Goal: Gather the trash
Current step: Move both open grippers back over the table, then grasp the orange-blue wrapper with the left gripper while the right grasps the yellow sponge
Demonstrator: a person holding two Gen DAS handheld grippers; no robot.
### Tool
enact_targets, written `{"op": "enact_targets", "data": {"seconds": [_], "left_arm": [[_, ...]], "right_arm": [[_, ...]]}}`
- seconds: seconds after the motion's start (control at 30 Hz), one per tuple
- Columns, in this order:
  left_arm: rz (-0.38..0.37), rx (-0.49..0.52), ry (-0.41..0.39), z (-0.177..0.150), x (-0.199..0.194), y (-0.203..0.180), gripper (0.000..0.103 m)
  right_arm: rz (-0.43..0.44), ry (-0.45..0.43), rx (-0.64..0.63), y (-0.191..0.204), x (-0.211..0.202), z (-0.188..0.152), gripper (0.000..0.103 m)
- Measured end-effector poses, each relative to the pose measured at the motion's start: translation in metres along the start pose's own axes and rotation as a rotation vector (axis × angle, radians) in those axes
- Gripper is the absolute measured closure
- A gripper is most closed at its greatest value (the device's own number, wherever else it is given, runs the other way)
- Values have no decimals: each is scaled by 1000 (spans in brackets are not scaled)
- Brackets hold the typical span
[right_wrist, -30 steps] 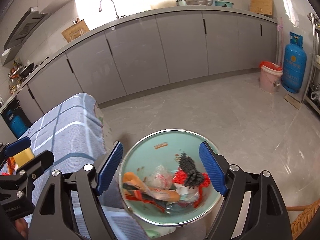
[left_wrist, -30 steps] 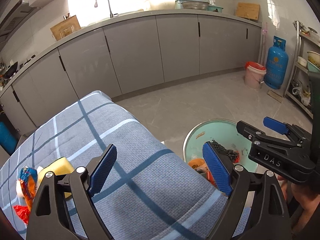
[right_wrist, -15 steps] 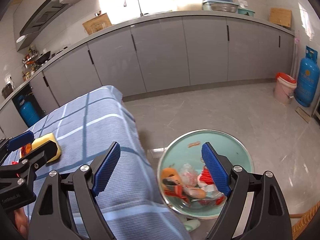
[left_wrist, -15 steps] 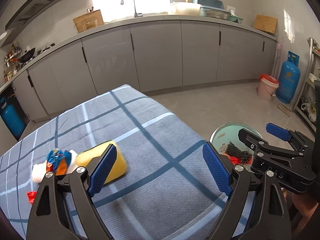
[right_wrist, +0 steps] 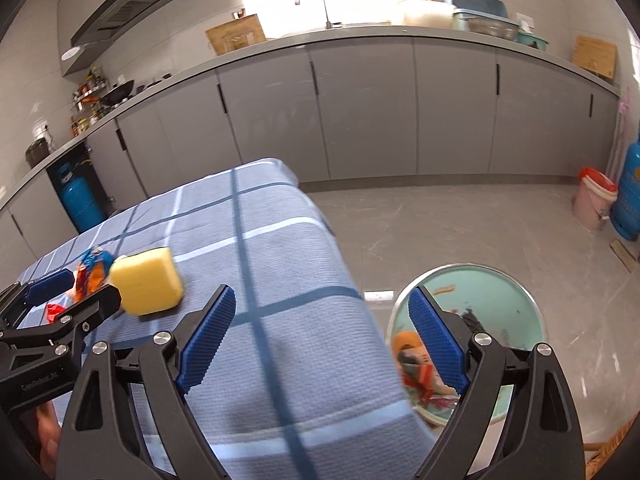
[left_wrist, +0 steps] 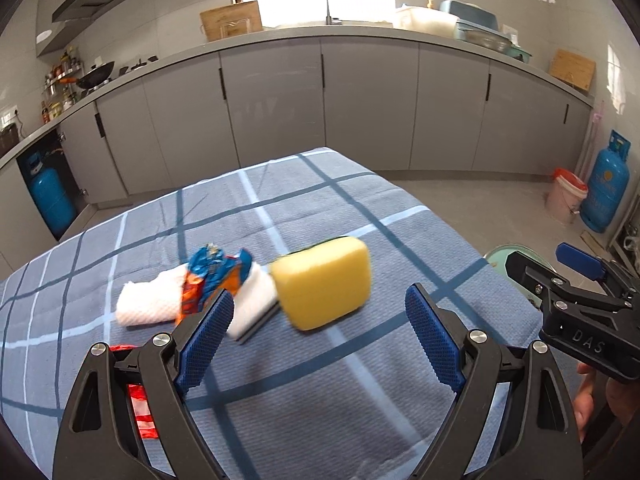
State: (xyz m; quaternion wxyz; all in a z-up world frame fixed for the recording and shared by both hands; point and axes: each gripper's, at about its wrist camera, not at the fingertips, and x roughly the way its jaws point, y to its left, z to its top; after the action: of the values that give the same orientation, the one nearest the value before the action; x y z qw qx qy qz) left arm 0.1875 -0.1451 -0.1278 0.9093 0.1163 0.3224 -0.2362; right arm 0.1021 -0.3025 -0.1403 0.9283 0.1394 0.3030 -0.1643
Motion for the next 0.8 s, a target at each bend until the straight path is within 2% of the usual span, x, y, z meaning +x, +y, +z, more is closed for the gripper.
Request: {"op": "enact_targets", "data": {"seconds": [0.27,0.53,0.7,0.8], "left_arm": [[38,-52,-15,-7,-15,40,16],[177,-93,-33,-21,-27,96,16],[212,-139,0,-30,-23,127,14],[208,-144,57,-35,-10,137,12]], "right_arm": [[45,7,-55,44,3,1,14],[98,15,-115,87,8,-1,13],[121,15,-153,108,11,-3,8],[132,18,-170,117,14,-2,8]]}}
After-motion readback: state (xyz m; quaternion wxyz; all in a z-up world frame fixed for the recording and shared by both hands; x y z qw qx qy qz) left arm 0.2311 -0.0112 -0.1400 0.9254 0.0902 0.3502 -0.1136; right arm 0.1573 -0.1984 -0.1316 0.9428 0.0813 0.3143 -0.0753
